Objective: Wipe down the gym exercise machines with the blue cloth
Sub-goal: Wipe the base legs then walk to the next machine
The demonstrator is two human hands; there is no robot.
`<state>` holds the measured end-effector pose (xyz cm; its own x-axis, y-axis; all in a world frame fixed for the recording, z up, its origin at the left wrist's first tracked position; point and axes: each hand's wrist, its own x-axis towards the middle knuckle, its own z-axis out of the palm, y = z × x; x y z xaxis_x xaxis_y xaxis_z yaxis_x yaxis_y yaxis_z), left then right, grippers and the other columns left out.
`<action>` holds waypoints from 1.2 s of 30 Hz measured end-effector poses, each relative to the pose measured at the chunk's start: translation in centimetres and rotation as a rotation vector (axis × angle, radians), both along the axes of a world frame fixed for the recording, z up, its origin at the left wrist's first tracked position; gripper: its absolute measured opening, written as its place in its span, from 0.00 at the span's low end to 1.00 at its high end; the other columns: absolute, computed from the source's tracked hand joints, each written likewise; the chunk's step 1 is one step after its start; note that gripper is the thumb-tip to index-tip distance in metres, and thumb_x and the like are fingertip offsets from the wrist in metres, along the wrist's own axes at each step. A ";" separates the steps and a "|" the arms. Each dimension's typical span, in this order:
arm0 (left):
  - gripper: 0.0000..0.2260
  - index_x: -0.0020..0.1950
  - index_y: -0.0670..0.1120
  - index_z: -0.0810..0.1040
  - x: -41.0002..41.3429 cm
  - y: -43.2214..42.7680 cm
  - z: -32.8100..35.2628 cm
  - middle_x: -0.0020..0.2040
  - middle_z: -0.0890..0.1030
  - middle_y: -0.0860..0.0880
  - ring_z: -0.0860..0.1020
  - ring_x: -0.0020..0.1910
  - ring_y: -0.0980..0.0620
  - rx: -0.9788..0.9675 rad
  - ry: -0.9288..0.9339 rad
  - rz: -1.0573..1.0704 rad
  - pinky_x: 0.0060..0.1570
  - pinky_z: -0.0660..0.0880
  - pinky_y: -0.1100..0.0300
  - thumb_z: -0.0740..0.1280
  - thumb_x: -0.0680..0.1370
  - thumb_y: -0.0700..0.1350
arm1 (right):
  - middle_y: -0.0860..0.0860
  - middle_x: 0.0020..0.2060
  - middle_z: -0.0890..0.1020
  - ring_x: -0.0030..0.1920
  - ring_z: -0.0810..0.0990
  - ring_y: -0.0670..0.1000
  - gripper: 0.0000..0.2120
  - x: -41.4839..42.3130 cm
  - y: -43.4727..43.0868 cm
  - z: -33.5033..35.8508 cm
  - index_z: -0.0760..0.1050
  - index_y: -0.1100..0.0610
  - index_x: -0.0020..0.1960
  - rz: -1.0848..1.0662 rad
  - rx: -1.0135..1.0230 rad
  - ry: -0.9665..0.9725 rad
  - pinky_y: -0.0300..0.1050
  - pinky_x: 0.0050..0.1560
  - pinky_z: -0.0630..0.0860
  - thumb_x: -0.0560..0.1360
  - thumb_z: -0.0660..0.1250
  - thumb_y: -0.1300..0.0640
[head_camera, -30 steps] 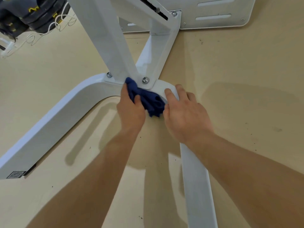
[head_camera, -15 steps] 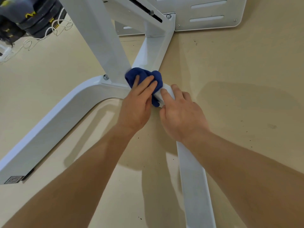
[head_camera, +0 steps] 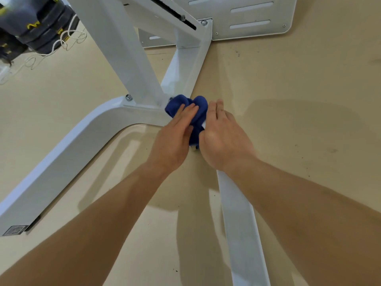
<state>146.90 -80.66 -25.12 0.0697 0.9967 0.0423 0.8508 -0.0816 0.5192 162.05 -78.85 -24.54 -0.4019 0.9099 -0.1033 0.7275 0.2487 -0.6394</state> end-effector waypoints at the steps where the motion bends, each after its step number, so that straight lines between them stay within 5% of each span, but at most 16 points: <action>1: 0.18 0.63 0.44 0.77 0.5 0.6 0.4 0.45 0.81 0.46 0.79 0.45 0.51 0.020 -0.037 0.039 0.45 0.73 0.54 0.63 0.81 0.55 | 0.60 0.80 0.46 0.78 0.54 0.56 0.33 -0.1 0.0 -0.1 0.42 0.62 0.80 -0.012 -0.003 0.004 0.45 0.74 0.56 0.81 0.53 0.57; 3: 0.16 0.46 0.45 0.79 0.6 1.8 1.1 0.34 0.73 0.46 0.74 0.35 0.51 -0.047 -0.210 0.200 0.39 0.69 0.53 0.69 0.76 0.59 | 0.61 0.79 0.49 0.76 0.58 0.58 0.34 -0.3 0.2 -0.4 0.43 0.63 0.80 -0.019 0.011 0.000 0.47 0.73 0.59 0.80 0.56 0.57; 5: 0.11 0.42 0.47 0.79 1.1 2.6 1.7 0.34 0.73 0.47 0.74 0.33 0.53 -0.006 -0.164 0.255 0.37 0.69 0.57 0.71 0.76 0.53 | 0.61 0.77 0.58 0.71 0.64 0.59 0.32 -0.4 0.1 -0.6 0.48 0.63 0.79 -0.030 0.045 0.030 0.48 0.69 0.64 0.79 0.55 0.59; 7: 0.02 0.48 0.53 0.81 1.9 2.4 2.0 0.40 0.78 0.50 0.76 0.39 0.53 0.010 -0.044 0.250 0.42 0.70 0.63 0.69 0.78 0.46 | 0.59 0.72 0.67 0.66 0.69 0.58 0.27 -0.1 0.0 -0.5 0.55 0.63 0.77 -0.052 0.066 0.083 0.47 0.63 0.67 0.79 0.53 0.61; 8: 0.10 0.57 0.56 0.80 2.7 1.4 2.4 0.46 0.80 0.50 0.77 0.45 0.52 -0.020 0.033 0.195 0.47 0.70 0.65 0.65 0.80 0.43 | 0.57 0.71 0.69 0.67 0.69 0.57 0.25 0.4 -0.3 -0.6 0.57 0.62 0.76 -0.045 0.076 0.087 0.47 0.63 0.67 0.79 0.52 0.60; 10: 0.18 0.69 0.54 0.75 3.8 -1.3 2.6 0.55 0.80 0.51 0.77 0.53 0.51 -0.009 0.164 0.159 0.50 0.67 0.66 0.60 0.82 0.40 | 0.54 0.77 0.61 0.75 0.61 0.54 0.26 1.7 -1.2 -0.8 0.52 0.59 0.79 0.039 0.099 0.022 0.48 0.71 0.64 0.82 0.50 0.57; 12: 0.19 0.71 0.52 0.74 5.1 -4.4 2.9 0.53 0.81 0.52 0.78 0.52 0.50 -0.104 0.056 0.142 0.47 0.68 0.67 0.58 0.82 0.39 | 0.51 0.81 0.48 0.80 0.48 0.53 0.28 3.9 -3.3 -0.9 0.42 0.57 0.81 0.163 0.064 -0.089 0.53 0.77 0.55 0.84 0.47 0.54; 14: 0.18 0.68 0.50 0.76 6.1 -7.6 3.5 0.54 0.83 0.50 0.79 0.55 0.50 -0.176 -0.037 0.145 0.52 0.71 0.65 0.60 0.81 0.38 | 0.49 0.81 0.44 0.80 0.44 0.52 0.31 6.9 -6.5 -0.5 0.38 0.56 0.81 0.254 0.009 -0.121 0.54 0.77 0.52 0.84 0.49 0.53; 17: 0.15 0.61 0.52 0.82 8.1 -11.5 6.4 0.55 0.84 0.53 0.81 0.55 0.52 -0.181 -0.071 0.201 0.58 0.75 0.57 0.65 0.78 0.40 | 0.48 0.80 0.55 0.80 0.50 0.52 0.43 11.0 -11.5 1.4 0.38 0.53 0.81 0.283 -0.042 -0.026 0.52 0.76 0.56 0.78 0.63 0.48; 21: 0.12 0.58 0.51 0.83 14.1 -16.9 11.1 0.51 0.84 0.56 0.82 0.50 0.58 -0.280 -0.286 0.321 0.51 0.78 0.61 0.68 0.77 0.40 | 0.47 0.73 0.64 0.68 0.69 0.51 0.51 14.1 -17.2 5.2 0.41 0.45 0.80 0.143 -0.276 0.281 0.49 0.64 0.72 0.71 0.74 0.47; 24: 0.07 0.52 0.48 0.84 18.5 -20.6 14.8 0.47 0.85 0.52 0.83 0.48 0.55 -0.474 -0.479 0.430 0.49 0.79 0.57 0.67 0.78 0.44 | 0.50 0.64 0.69 0.59 0.75 0.51 0.43 16.8 -21.3 7.7 0.53 0.46 0.78 0.042 -0.364 0.333 0.44 0.54 0.74 0.71 0.74 0.54; 27: 0.12 0.44 0.45 0.83 21.4 -23.9 18.2 0.41 0.84 0.44 0.83 0.45 0.45 -0.587 -0.444 0.394 0.52 0.80 0.45 0.65 0.75 0.51 | 0.49 0.52 0.74 0.49 0.78 0.52 0.26 20.8 -25.1 10.8 0.67 0.45 0.67 -0.064 -0.376 0.304 0.46 0.48 0.77 0.71 0.67 0.60; 32: 0.09 0.48 0.51 0.82 25.5 -28.2 23.7 0.45 0.85 0.55 0.83 0.47 0.53 -0.682 -0.337 0.438 0.56 0.79 0.47 0.63 0.78 0.50 | 0.49 0.52 0.72 0.47 0.77 0.55 0.25 28.0 -29.3 17.9 0.67 0.46 0.65 -0.116 -0.439 0.123 0.52 0.48 0.78 0.71 0.66 0.60; 36: 0.11 0.48 0.49 0.80 28.7 -29.9 30.2 0.48 0.83 0.48 0.81 0.50 0.45 -0.779 -0.198 0.386 0.51 0.77 0.50 0.62 0.75 0.53 | 0.48 0.54 0.71 0.48 0.78 0.55 0.25 33.4 -30.4 25.1 0.64 0.43 0.66 -0.161 -0.453 0.029 0.54 0.49 0.79 0.73 0.64 0.59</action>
